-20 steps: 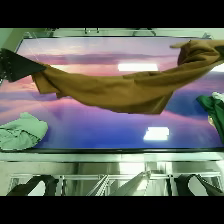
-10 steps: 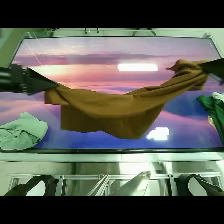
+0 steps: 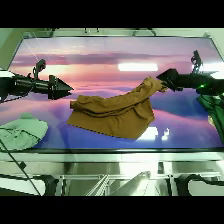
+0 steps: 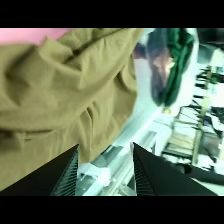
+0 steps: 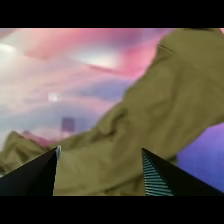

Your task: Fold the shirts.

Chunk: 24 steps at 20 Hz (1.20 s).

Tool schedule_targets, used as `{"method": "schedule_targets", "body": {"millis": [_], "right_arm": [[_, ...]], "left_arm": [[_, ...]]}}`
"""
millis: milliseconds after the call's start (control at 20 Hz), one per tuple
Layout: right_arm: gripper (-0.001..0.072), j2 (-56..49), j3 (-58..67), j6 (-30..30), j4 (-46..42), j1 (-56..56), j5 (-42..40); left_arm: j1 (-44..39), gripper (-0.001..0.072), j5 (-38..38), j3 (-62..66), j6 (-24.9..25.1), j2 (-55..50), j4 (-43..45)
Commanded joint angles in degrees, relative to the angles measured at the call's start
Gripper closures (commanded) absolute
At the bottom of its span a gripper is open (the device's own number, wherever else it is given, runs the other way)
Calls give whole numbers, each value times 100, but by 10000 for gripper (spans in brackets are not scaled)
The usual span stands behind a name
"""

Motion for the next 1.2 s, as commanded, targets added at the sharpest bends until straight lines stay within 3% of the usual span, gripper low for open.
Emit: {"method": "schedule_targets", "body": {"millis": [0,100,250,300,350,400,600,750,850,900,1150], "right_arm": [[143,-304,72,-197,-695,-420,787],[144,-334,72,-197,-1152,-575,811],[146,-483,74,-192,-1150,-549,710],[146,-551,74,-195,-1051,-496,710],[146,-632,74,-197,-929,-417,719],[146,-693,74,-197,-822,-326,824],[148,-754,72,-192,-498,385,1668],[150,-796,72,-192,-507,1161,1528],[364,-929,72,-192,-505,1576,1154],[334,-1014,72,-164,-505,1679,1062],[331,-1447,72,-22,-260,1886,920]], "left_arm": [[199,358,-629,177,83,-214,-181],[114,358,-625,-476,83,153,-177],[-431,343,-144,-1814,79,807,236],[-662,219,234,-2212,13,986,472],[-863,33,592,-2503,-74,1104,640],[-1040,-13,920,-2741,-168,1191,745],[-1152,-13,1132,-3032,-201,1261,984],[-850,-13,1161,-3034,-518,1259,1665],[-531,-13,1182,-3034,-518,1259,1725],[-378,-13,1231,-3034,-518,1259,1731],[133,0,1812,-3034,-450,1259,1777]]}}
